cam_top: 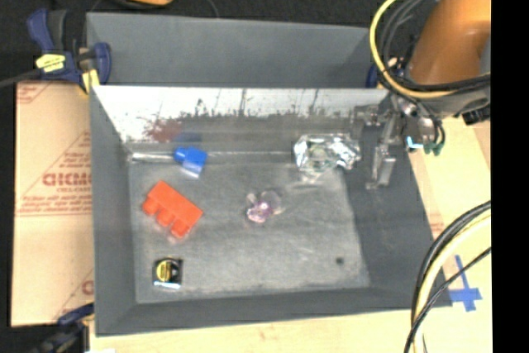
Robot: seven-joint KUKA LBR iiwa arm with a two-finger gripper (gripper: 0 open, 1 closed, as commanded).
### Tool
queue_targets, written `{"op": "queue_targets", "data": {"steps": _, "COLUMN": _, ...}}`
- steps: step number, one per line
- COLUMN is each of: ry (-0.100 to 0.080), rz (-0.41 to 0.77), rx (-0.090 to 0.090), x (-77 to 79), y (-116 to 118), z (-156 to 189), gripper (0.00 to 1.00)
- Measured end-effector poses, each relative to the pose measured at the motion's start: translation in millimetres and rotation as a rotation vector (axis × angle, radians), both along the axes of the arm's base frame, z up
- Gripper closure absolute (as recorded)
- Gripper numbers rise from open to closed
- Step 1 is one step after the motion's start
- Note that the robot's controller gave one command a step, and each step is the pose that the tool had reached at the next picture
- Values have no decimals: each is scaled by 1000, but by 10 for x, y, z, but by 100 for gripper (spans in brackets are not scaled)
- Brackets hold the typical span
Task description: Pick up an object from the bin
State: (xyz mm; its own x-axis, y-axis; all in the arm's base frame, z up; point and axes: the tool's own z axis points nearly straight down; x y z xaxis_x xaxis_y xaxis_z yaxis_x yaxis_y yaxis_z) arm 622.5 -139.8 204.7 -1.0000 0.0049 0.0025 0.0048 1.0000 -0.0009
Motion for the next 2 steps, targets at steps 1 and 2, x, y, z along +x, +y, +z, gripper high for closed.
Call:
{"op": "queue_targets", "data": {"steps": 1, "ry": -2, "rz": 294, "rx": 4, "x": -386, "y": 812, "z": -534, "gripper": 0}}
{"op": "queue_targets", "data": {"steps": 2, "ry": -10, "rz": 449, "rx": 3, "x": 292, "y": 1651, "z": -773, "gripper": 0}}
